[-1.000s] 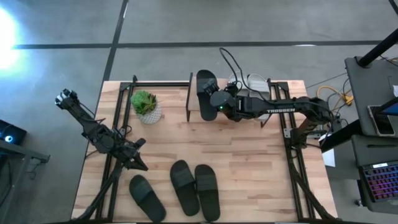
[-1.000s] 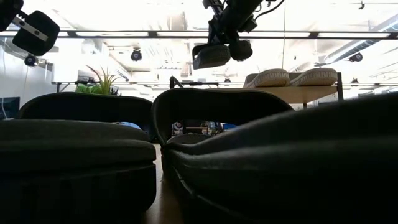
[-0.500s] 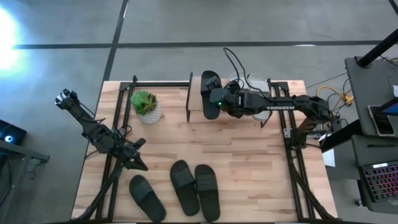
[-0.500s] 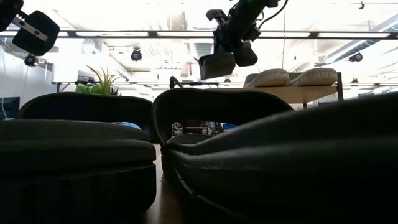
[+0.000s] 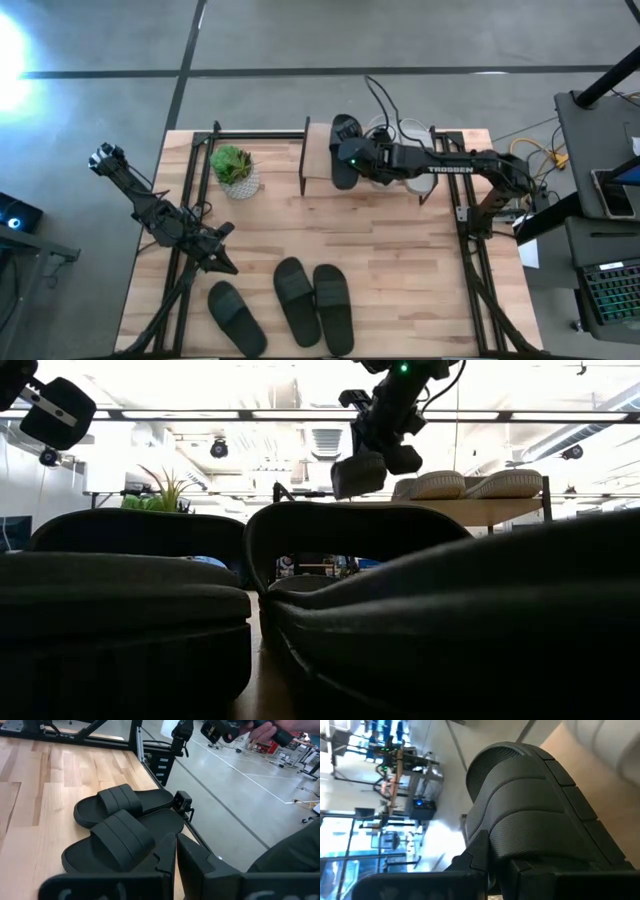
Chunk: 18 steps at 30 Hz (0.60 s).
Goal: Pick and place slides into the shelf
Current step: Put the black slipper under the shelf
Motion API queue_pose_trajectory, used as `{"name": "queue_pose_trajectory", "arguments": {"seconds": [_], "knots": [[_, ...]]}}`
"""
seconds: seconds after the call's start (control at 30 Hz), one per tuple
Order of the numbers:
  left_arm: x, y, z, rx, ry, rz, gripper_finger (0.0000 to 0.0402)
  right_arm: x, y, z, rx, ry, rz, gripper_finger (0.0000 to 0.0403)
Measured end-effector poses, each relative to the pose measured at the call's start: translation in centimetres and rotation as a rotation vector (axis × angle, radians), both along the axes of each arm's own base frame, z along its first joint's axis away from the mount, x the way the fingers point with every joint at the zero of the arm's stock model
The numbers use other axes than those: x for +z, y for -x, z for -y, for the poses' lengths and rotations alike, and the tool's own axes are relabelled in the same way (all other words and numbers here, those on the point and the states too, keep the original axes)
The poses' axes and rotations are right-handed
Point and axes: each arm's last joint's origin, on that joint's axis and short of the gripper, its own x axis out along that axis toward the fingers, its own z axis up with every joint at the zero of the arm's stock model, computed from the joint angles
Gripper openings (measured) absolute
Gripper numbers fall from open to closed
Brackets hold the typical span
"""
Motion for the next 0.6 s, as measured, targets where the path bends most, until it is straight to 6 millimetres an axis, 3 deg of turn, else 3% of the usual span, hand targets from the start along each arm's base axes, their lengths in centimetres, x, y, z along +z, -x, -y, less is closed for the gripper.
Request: {"name": "queue_pose_trajectory", "arguments": {"seconds": [0.6], "knots": [[-0.42,0.01,-0.02,0.003,-0.010,-0.011,0.0002,-0.57,0.84,0.98,-0.042,-0.026,-0.072,0.0013]]}}
